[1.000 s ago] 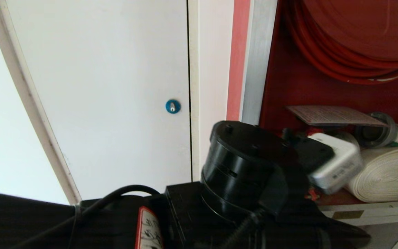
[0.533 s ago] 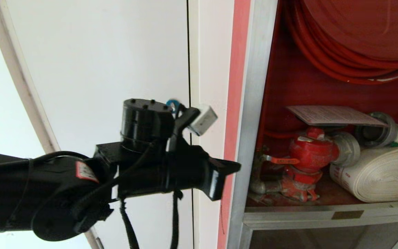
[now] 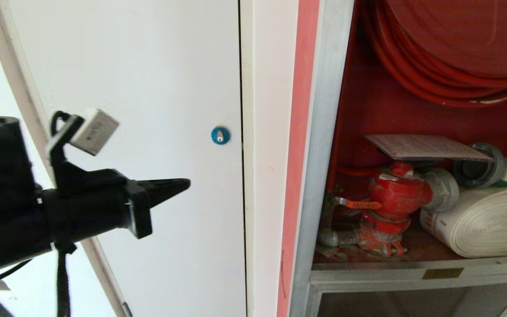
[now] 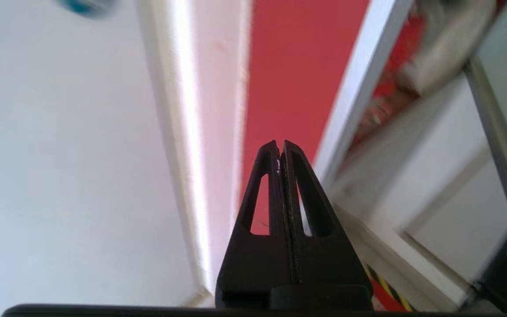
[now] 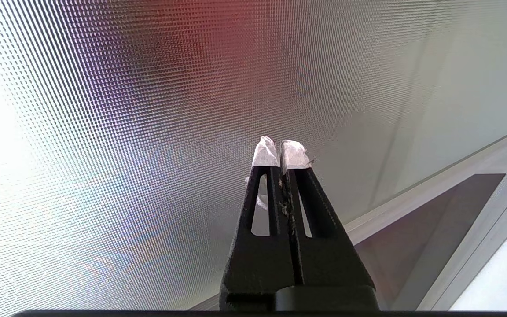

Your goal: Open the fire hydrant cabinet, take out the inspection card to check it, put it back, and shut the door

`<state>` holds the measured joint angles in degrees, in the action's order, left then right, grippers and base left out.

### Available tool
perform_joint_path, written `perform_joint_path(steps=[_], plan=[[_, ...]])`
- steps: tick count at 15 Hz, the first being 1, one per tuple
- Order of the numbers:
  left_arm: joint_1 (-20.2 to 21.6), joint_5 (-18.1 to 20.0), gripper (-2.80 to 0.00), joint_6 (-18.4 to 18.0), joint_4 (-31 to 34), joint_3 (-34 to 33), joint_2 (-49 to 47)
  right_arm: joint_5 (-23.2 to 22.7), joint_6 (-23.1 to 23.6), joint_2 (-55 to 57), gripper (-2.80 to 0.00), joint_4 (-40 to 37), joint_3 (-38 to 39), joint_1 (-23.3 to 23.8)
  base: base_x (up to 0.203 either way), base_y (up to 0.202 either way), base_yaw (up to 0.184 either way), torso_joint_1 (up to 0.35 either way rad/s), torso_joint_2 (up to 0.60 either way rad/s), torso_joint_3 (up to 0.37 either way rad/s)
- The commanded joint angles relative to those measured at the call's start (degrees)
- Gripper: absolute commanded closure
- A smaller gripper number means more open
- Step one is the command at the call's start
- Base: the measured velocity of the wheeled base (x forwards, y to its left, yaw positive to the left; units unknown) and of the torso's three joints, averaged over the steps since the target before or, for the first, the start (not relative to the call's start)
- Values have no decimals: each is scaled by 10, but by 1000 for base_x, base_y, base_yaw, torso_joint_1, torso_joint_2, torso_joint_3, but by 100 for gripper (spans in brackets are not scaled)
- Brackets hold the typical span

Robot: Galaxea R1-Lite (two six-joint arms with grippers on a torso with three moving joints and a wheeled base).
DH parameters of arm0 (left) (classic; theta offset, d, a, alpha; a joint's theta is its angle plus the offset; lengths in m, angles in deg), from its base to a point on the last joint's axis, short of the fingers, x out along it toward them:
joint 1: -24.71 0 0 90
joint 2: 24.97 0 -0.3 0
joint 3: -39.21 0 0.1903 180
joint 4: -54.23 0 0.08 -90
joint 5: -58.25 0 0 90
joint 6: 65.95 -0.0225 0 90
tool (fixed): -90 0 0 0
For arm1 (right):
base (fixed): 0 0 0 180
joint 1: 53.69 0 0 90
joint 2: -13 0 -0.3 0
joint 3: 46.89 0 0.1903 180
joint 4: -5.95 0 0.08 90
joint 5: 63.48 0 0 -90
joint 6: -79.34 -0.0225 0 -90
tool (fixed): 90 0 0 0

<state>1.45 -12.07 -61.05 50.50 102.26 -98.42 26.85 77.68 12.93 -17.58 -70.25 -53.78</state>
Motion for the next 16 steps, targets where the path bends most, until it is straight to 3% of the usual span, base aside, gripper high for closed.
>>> perform_joint_path(steps=[1, 3, 6, 11, 16], plan=[[53, 0, 0, -1, 0, -43, 137, 0, 0, 1, 0, 0, 0, 0, 0, 0, 0, 0, 0, 0], [118, 0, 0, -2, 2, -72, 224, 0, 0, 1, 0, 0, 0, -1, 0, 0, 0, 0, 0, 0], [180, -1, 0, -3, 35, -91, 359, 0, 0, 1, 0, 0, 0, 0, 0, 0, 0, 0, 0, 0], [212, -22, 0, -4, 175, -119, 571, 0, -1, 1, 0, 0, 0, 0, 0, 0, 0, 0, 0, 0], [236, -87, 0, -7, 195, -251, 653, 0, -1, 1, 0, 0, 0, 0, 0, 0, 0, 0, 0, 0]])
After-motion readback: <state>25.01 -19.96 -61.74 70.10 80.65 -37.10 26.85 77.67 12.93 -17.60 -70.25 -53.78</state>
